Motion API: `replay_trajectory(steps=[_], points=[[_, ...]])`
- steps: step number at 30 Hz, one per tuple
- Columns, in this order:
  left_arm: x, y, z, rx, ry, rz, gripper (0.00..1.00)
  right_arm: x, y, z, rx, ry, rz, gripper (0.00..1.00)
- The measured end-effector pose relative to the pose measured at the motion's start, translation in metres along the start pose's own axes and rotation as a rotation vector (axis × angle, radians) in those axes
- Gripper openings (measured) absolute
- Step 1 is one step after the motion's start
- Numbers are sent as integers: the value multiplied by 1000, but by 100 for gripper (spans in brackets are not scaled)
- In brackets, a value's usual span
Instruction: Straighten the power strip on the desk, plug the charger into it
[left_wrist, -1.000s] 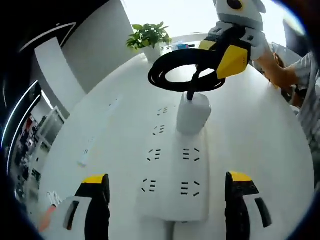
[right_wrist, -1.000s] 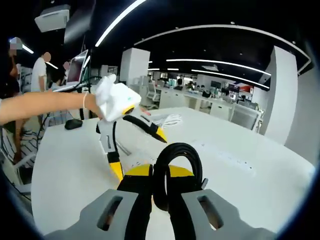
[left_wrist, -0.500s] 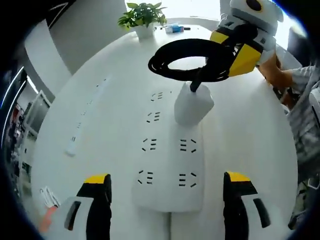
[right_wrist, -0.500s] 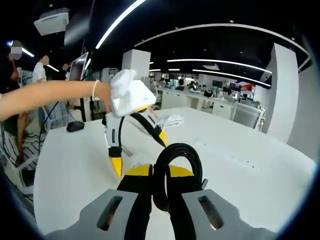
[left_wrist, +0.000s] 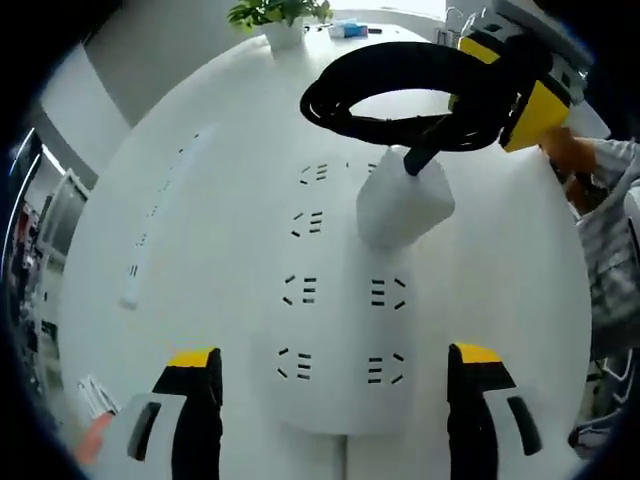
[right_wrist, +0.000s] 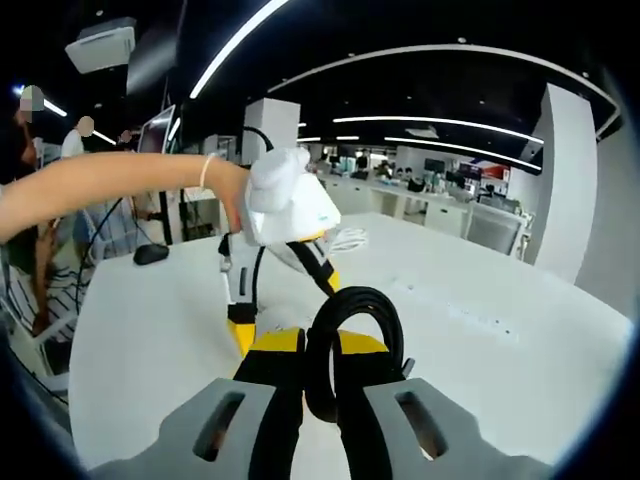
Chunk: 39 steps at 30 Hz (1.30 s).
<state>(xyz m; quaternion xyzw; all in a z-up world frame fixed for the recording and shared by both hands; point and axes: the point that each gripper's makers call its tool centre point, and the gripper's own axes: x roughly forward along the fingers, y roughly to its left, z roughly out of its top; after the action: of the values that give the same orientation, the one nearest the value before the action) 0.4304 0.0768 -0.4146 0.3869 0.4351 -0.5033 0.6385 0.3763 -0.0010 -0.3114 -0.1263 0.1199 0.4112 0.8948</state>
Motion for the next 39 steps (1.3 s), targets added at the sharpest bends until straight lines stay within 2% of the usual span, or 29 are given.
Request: replay_trajectory(steps=[4,9,12,19,25,39], points=[[3,0,0,5,15,-3,92,0,-1,0,6,-3,6,8],[8,-3,-8,12,65,-8,89,1,0,1,5,-4,7,8],[10,-4,-11,5,78,-12,83,1,0,0,4,-5,10,8],[12,-11,-18,3,86,-19,82,1,1,0,3,-6,12,8],[13,-13,-17,18,94,-26,80,1,2,0,2,-7,12,8],[13,-19,-14,77,165,-59,72,0,3,-2,11,-18,20,9]])
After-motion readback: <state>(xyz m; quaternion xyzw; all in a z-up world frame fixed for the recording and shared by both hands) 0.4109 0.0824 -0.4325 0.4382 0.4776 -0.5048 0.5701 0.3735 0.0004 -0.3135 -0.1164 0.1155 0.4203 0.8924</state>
